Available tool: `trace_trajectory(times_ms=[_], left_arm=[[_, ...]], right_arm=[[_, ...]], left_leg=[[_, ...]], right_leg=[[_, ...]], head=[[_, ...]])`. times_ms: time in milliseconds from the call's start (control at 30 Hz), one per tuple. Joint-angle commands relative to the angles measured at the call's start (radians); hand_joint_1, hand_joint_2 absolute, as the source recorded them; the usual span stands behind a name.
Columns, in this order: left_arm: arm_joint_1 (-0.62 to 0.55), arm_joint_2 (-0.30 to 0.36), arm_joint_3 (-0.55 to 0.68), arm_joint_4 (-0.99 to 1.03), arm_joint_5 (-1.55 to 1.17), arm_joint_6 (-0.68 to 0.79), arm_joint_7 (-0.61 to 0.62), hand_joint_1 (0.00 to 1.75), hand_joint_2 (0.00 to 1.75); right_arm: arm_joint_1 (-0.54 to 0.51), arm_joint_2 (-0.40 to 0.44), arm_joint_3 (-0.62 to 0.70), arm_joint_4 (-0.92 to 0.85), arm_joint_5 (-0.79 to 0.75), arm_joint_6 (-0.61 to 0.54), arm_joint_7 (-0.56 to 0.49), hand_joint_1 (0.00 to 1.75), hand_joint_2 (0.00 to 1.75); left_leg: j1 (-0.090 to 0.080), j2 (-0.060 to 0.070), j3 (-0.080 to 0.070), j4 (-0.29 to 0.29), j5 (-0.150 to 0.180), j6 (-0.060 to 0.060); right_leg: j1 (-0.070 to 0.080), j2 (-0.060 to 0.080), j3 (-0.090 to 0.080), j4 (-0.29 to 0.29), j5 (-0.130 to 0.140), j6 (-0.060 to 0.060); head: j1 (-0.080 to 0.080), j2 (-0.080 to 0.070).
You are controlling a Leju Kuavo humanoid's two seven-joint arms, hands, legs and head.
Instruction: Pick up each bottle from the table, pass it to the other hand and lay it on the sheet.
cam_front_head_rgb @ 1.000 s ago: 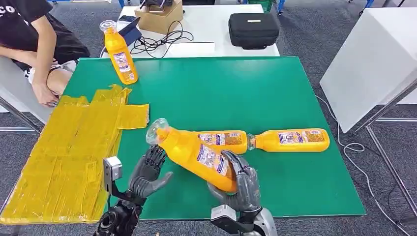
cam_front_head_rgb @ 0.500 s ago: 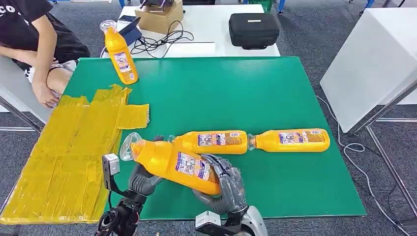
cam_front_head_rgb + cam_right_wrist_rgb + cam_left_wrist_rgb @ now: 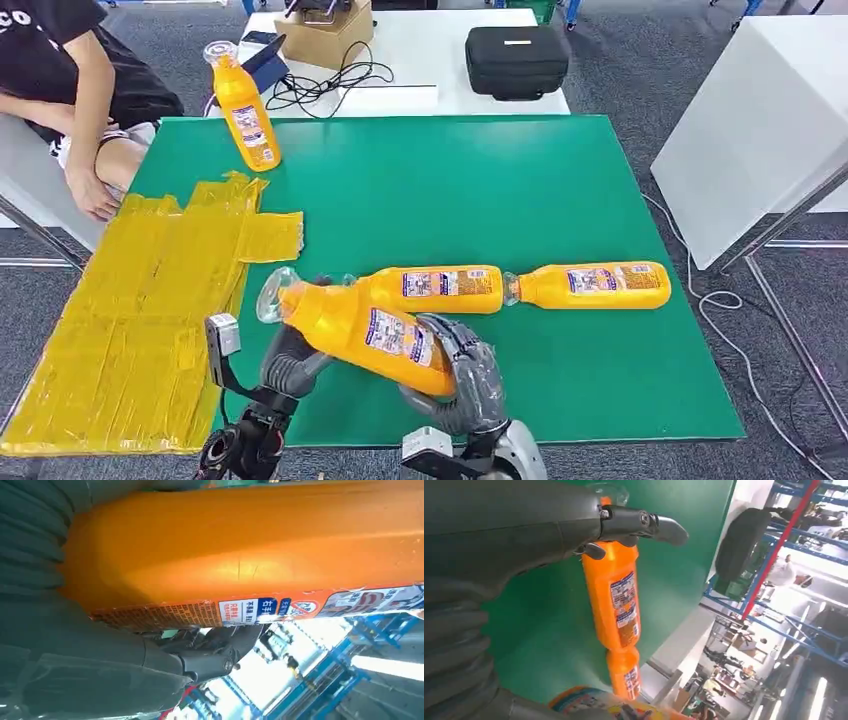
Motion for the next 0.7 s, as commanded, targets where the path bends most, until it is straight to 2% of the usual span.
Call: trace_trajectory(times_ms=[33,267,300,433,567,700], left_arm=[[-0.046,0.010,0.003,0.059,0.006,-0.001,0.002,0.00,1.75],[-0.030,0.008,0.017,0.053,0.007,0.002,0.004,0.00,1.75],[-0.031,0.008,0.019,0.056,0.009,0.003,0.005,0.00,1.75],[-0.013,0.007,0.020,0.048,0.016,-0.009,0.004,0.00,1.75],[0.030,0.004,-0.018,-0.053,0.000,-0.021,0.002,0.00,1.75],[0.034,0.001,-0.022,-0.065,-0.004,-0.014,0.005,0.00,1.75]], right_arm=[[0.039,-0.001,-0.207,-0.095,-0.004,-0.010,-0.016,1.75,1.75],[0.047,0.042,-0.251,-0.119,0.005,-0.010,-0.050,1.75,1.75],[0.045,0.044,-0.252,-0.123,0.005,-0.010,-0.049,1.75,1.75],[0.030,0.025,-0.214,-0.103,0.013,-0.010,-0.004,1.75,1.75],[0.031,0.027,-0.199,-0.090,0.040,-0.010,0.020,1.75,1.75],[0.031,0.027,-0.200,-0.090,0.040,-0.010,0.020,1.75,1.75]], left_leg=[[0.000,-0.002,0.002,-0.001,0.000,0.000],[0.000,0.000,0.005,-0.001,-0.002,-0.001],[0.000,0.000,0.002,-0.001,-0.001,-0.001],[0.000,0.002,0.007,0.000,-0.003,-0.001],[0.000,0.002,0.002,0.000,-0.001,0.000],[0.000,0.001,0.002,0.000,-0.001,0.000]], right_leg=[[0.000,-0.003,0.002,-0.001,-0.001,0.001],[0.000,-0.002,0.005,-0.001,-0.002,0.001],[0.000,-0.001,0.002,0.000,-0.001,0.001],[0.001,-0.001,0.007,-0.001,-0.002,0.002],[0.000,0.000,0.002,-0.001,0.000,0.001],[0.000,0.000,0.002,-0.001,-0.001,0.001]], head=[[0.000,0.000],[0.000,0.000],[0.000,0.000],[0.000,0.000],[0.000,0.000],[0.000,0.000]])
